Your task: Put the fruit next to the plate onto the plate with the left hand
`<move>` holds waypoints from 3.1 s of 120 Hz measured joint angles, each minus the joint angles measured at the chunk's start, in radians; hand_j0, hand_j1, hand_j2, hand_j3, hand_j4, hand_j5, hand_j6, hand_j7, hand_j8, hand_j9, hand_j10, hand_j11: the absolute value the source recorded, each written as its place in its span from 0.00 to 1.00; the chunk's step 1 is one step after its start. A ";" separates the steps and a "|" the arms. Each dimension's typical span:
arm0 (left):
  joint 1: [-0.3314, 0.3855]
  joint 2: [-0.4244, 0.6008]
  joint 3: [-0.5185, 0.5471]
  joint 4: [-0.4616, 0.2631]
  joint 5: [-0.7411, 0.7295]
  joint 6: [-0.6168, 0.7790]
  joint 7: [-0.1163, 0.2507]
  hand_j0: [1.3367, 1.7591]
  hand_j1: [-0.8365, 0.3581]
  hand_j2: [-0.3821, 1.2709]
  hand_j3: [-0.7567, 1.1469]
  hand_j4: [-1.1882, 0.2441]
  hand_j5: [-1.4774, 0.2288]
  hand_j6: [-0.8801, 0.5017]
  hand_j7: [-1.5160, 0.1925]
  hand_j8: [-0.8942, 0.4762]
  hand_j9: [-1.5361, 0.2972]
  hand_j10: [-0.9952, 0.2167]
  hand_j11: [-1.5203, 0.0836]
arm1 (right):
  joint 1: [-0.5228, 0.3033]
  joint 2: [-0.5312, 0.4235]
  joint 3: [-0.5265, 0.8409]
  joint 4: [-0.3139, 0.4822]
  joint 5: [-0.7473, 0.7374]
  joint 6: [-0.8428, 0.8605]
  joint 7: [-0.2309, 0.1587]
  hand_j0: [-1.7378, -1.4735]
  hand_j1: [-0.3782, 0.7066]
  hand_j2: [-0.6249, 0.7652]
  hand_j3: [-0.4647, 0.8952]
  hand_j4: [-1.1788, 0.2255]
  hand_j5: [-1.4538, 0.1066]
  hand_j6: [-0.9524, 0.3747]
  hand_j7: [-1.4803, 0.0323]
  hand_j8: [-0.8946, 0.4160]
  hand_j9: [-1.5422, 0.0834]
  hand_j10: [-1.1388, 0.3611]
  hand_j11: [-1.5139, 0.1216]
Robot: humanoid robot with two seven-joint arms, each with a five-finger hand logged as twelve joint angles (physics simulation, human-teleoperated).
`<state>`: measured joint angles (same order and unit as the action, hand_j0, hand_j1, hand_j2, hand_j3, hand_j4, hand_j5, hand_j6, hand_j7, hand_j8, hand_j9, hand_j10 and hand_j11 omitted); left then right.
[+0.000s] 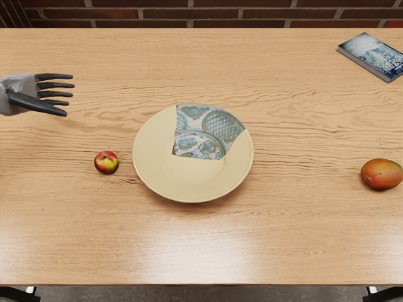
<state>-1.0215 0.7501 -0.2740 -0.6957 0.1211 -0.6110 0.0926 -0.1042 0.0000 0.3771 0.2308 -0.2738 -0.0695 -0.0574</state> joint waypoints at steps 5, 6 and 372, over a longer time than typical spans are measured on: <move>0.000 0.000 0.000 -0.003 0.001 0.000 0.000 0.76 0.75 0.26 0.40 0.66 0.68 0.46 0.70 0.47 0.66 0.62 0.75 | 0.000 0.000 -0.015 0.001 -0.001 0.000 0.000 0.30 0.07 0.44 0.34 0.81 0.90 0.69 0.95 0.66 0.92 0.74 0.90; 0.000 0.000 0.000 -0.003 0.001 0.000 0.000 0.76 0.75 0.26 0.40 0.66 0.68 0.46 0.70 0.47 0.66 0.62 0.75 | 0.000 0.000 -0.020 0.001 -0.001 0.000 0.000 0.30 0.07 0.44 0.34 0.81 0.90 0.69 0.95 0.66 0.92 0.74 0.90; -0.611 -0.247 0.975 -0.981 0.669 1.047 0.518 0.76 0.63 0.28 0.40 0.57 0.59 0.37 0.61 0.39 0.58 0.52 0.65 | 0.003 0.000 -0.086 -0.002 -0.001 -0.001 -0.007 0.30 0.07 0.44 0.34 0.81 0.90 0.69 0.95 0.66 0.92 0.74 0.90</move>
<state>-1.6322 0.5036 0.7009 -1.6768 0.7897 0.4356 0.6109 -0.1012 0.0000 0.2915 0.2285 -0.2746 -0.0706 -0.0644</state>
